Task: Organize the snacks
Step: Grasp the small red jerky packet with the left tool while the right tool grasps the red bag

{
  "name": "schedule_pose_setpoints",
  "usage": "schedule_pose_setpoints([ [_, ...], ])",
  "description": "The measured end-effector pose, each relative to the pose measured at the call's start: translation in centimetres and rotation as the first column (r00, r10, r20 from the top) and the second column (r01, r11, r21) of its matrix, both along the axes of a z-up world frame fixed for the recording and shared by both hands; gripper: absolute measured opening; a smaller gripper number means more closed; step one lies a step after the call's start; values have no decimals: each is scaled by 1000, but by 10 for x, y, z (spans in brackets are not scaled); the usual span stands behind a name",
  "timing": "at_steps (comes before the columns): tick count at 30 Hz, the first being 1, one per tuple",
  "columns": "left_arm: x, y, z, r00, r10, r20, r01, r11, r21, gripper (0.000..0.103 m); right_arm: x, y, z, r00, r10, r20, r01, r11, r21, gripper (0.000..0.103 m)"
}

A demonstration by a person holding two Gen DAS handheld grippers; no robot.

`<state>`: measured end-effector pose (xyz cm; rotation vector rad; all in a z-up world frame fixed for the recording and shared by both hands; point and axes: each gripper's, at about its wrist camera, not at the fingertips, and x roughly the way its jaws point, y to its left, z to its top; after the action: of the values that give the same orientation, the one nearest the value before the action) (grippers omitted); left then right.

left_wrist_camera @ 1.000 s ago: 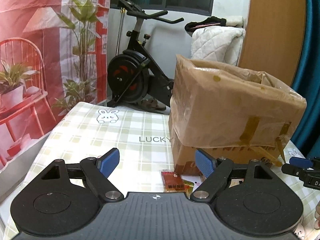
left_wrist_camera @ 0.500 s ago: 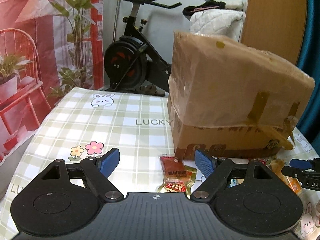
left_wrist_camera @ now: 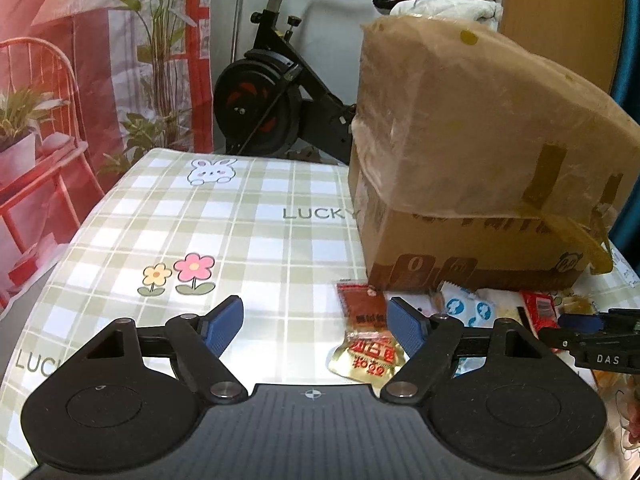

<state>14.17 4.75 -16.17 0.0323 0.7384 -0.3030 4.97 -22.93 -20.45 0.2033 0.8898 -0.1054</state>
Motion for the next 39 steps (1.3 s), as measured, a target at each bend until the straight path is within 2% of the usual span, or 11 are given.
schedule_pose_setpoints([
  [7,0,1,-6,1000,1,-17,-1,1000,-7,80,9,4,-6,1000,-15,1,15,1000,-22,60],
  [14,-2,-1,-8,1000,-10,-26,10,1000,-12,80,12,22,-14,999,43,8,-42,989,-143,68],
  [16,-4,-1,-10,999,-16,-28,15,1000,-7,80,8,22,-15,999,47,26,-43,989,-144,66],
  [18,-5,-1,-12,999,-21,-32,21,1000,-3,80,2,20,-16,998,54,43,-47,988,-146,59],
  [21,-6,-1,-15,999,-27,-39,27,1000,2,80,-11,16,-14,997,44,66,-34,990,-135,55],
  [24,-6,-1,-18,998,-41,-50,42,999,3,75,-17,21,-15,996,50,80,-39,989,-141,52],
  [31,-4,-9,-26,996,-65,-65,66,998,10,75,-24,23,-13,993,32,114,-15,989,-147,51],
  [39,22,-29,-32,997,-50,-61,51,999,5,75,-28,20,-10,989,19,145,1,990,-139,51],
])
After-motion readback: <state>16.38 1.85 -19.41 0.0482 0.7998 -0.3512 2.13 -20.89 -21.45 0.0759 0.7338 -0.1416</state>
